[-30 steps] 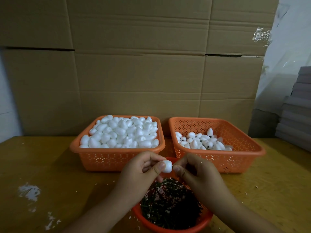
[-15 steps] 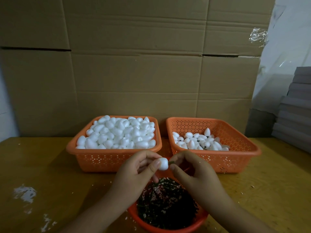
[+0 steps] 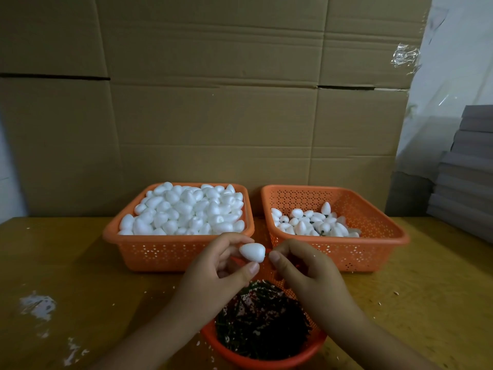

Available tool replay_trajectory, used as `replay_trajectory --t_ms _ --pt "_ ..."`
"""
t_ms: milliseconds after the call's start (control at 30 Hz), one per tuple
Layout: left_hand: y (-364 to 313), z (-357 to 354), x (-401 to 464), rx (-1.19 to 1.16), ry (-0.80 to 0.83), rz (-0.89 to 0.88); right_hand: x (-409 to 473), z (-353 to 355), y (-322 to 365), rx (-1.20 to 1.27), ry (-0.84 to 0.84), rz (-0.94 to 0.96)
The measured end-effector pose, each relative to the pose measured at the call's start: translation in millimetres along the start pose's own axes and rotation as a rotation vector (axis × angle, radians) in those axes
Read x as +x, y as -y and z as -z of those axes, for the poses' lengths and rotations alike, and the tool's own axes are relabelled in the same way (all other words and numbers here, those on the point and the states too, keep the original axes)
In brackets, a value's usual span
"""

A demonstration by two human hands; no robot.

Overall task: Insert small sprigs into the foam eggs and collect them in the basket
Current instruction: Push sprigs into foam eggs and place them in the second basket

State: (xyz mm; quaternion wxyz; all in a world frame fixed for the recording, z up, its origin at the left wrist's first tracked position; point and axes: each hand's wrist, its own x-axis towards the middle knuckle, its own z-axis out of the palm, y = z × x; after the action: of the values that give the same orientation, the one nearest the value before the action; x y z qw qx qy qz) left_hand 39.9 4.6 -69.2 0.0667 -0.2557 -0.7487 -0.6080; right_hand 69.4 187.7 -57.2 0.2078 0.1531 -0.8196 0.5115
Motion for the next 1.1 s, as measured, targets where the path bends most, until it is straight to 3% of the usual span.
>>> replay_trajectory --t_ms 667,1100 --pt "2.6 -0.3 2.3 0.022 -0.001 -0.063 1.4 -0.4 -1.3 0.031 0.019 0.009" --pt "3.5 -1.6 2.8 -0.014 -0.009 -0.029 1.8 2.2 -3.5 -0.076 0.019 0.002"
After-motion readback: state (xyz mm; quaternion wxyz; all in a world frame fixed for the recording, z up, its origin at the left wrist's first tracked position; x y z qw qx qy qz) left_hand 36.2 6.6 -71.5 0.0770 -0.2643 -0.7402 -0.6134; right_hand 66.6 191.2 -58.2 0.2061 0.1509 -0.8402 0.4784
